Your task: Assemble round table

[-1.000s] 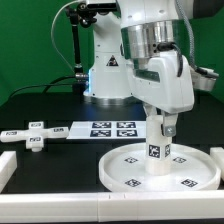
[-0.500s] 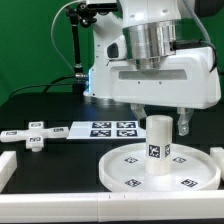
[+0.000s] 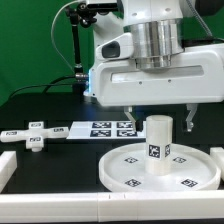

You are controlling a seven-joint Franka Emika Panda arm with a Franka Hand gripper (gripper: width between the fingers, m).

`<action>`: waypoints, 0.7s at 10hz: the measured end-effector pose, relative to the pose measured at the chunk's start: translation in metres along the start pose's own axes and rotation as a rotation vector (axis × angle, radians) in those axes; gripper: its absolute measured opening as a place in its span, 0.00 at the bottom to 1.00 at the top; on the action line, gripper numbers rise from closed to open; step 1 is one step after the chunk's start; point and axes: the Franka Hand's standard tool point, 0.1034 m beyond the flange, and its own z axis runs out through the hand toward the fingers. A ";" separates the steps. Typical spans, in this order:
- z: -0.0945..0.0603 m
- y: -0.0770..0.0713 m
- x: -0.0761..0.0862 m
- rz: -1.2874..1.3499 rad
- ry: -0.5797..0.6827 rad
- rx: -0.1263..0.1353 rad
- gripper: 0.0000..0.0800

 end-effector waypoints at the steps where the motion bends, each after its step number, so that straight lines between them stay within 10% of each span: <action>1: 0.000 -0.001 0.003 -0.065 0.002 -0.006 0.81; 7: 0.004 0.004 0.000 -0.547 -0.003 -0.029 0.81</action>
Offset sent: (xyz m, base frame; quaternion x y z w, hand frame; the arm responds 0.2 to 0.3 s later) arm 0.0000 0.0000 0.0000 0.0000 0.0000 -0.1296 0.9916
